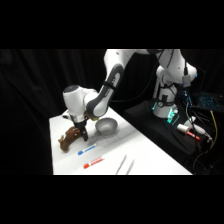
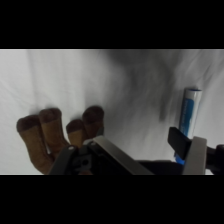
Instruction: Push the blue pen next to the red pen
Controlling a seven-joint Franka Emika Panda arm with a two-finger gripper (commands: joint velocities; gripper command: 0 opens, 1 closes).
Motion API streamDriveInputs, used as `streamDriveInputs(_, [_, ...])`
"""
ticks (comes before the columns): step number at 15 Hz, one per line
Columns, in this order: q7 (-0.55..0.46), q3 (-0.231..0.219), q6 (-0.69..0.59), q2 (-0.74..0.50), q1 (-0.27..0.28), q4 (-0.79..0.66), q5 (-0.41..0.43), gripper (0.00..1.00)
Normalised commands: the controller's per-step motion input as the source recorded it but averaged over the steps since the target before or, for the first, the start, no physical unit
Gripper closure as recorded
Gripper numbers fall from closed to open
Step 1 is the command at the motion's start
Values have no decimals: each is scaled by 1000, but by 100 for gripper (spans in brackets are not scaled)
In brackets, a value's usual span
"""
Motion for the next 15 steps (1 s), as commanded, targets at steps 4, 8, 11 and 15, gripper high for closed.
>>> streamDriveInputs(4, [-121,65,61,245,-44,276,47,0])
streamDriveInputs(8, [-88,58,33,96,14,162,37,0])
streamDriveInputs(11, [9,21,35,-50,125,10,-13,0])
streamDriveInputs(15, [84,12,34,-91,181,-65,-54,0])
